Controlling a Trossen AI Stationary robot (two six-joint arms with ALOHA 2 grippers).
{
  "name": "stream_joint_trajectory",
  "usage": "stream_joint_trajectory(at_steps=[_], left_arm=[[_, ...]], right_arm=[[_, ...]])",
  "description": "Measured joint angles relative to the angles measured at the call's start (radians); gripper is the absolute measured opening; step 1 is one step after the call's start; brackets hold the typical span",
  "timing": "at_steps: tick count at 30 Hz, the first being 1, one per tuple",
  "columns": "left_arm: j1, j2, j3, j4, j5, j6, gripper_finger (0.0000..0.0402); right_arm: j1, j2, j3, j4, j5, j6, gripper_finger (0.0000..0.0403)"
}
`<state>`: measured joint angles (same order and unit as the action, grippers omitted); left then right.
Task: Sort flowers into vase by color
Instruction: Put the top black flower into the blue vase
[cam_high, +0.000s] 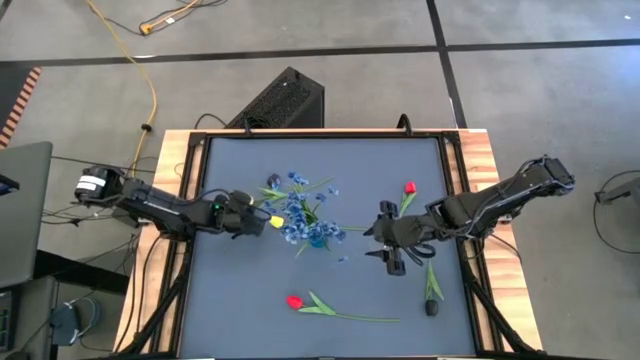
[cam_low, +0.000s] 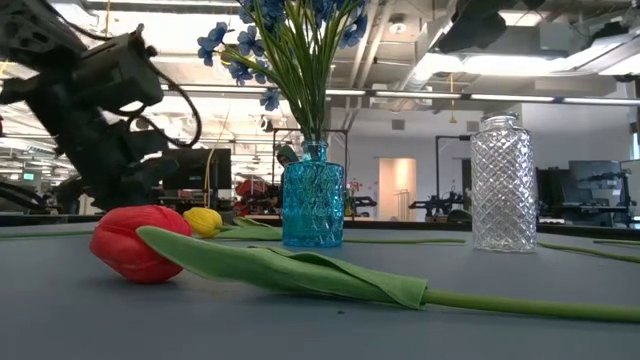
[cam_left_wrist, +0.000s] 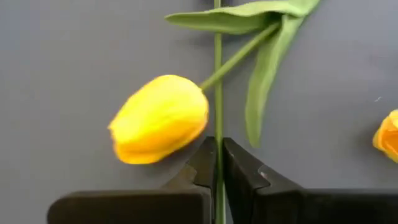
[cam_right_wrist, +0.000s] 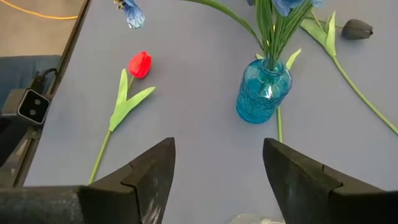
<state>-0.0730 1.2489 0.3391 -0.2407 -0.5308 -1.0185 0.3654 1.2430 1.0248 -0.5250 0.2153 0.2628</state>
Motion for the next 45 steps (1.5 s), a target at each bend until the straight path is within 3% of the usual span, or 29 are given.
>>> stream_joint_trajectory(at_steps=[3,10,14,18,22,26,29,37,41,45], left_arm=[[0.006,-0.012,0.066,-0.091,0.025,0.049,0.0002],[0.012,-0.05,0.294,-0.466,-0.109,0.11,0.0],[0.029,-0.051,0.438,-0.707,-0.131,0.154,0.0],[0.053,-0.051,0.546,-0.87,-0.151,0.193,0.0],[0.034,-0.051,0.629,-0.948,-0.24,0.227,0.0],[-0.045,-0.035,0.657,-0.876,-0.319,0.378,0.0],[-0.058,0.021,0.655,-0.899,-0.266,0.466,0.0],[0.065,0.184,0.654,-1.137,-0.245,0.344,0.0],[0.08,0.211,0.66,-1.201,-0.257,0.398,0.0],[0.081,0.207,0.696,-1.297,-0.322,0.358,0.0]], right_arm=[[0.009,0.0,0.0,0.001,0.0,0.001,0.027],[0.037,0.0,0.0,0.017,0.001,0.026,0.027],[0.055,0.0,0.0,0.04,0.002,0.028,0.027],[0.06,0.0,0.0,0.051,0.002,0.024,0.027],[0.06,0.0,0.0,0.059,0.002,0.025,0.027],[0.06,0.0,0.0,0.059,0.003,0.025,0.027],[0.06,0.0,0.0,0.059,0.003,0.025,0.027],[0.037,0.0,0.0,0.068,0.003,0.02,0.027],[0.037,0.0,0.0,0.068,0.002,0.025,0.027],[0.038,0.0,0.0,0.07,0.001,0.025,0.027]])
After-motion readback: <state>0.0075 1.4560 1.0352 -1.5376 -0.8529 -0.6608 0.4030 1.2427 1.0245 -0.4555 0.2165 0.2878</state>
